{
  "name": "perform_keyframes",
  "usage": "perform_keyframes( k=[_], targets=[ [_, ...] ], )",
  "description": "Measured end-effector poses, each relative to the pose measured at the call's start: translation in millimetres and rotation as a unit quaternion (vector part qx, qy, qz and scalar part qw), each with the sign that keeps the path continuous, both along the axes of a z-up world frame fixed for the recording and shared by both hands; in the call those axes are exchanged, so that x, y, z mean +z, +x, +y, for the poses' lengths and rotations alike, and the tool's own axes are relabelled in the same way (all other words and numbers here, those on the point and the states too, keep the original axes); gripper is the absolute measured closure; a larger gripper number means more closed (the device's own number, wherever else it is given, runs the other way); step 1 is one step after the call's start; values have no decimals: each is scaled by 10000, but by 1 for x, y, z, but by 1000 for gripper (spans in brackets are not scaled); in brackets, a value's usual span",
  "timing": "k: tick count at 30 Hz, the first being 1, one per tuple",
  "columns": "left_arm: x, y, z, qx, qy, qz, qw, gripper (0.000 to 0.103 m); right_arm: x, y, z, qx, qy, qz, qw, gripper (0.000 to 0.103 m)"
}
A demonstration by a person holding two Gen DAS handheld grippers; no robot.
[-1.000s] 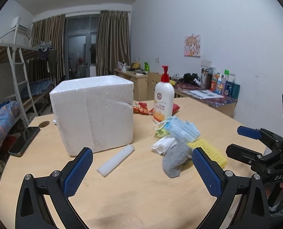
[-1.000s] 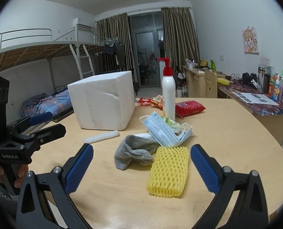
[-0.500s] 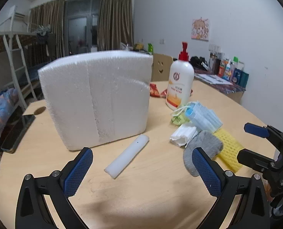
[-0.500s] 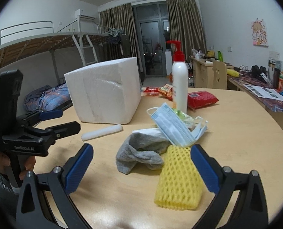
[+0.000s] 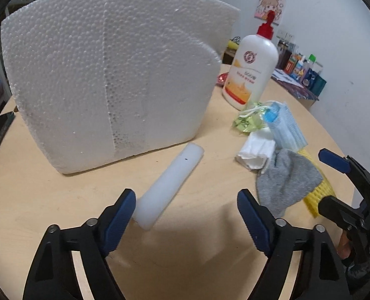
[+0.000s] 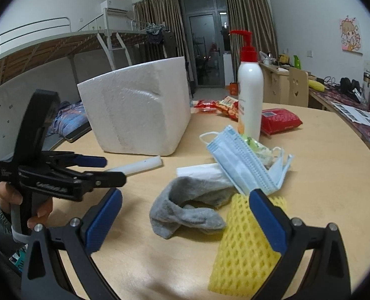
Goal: Organize soft objects
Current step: 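Move the left tool toward the white foam stick while the right tool approaches the grey sock, then close the left gripper on the foam stick while the right gripper grasps the grey sock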
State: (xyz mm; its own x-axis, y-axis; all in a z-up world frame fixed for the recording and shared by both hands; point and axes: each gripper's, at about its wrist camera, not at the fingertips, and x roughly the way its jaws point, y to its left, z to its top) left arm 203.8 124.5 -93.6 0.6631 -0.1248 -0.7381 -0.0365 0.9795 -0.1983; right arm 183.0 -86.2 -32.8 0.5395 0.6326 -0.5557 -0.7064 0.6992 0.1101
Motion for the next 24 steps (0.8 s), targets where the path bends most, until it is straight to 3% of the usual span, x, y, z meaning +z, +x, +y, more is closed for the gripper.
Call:
perform_keyframes(
  k=[7,13,19,24],
  targets=[
    [-1,7,6,-125,301,108,9994,24,-2,1,11,85,-177,22,9998,0],
    [-9,17,5,-379,463,238,9979,35,-4,4,19,81,-274,71,9996,0],
    [-14,23,18,-304,368,349,9982,46,-4,7,19,67,-229,177,9996,0],
    [-14,20,17,-308,547,325,9975,57,-5,5,23,81,-354,146,9992,0]
  ],
)
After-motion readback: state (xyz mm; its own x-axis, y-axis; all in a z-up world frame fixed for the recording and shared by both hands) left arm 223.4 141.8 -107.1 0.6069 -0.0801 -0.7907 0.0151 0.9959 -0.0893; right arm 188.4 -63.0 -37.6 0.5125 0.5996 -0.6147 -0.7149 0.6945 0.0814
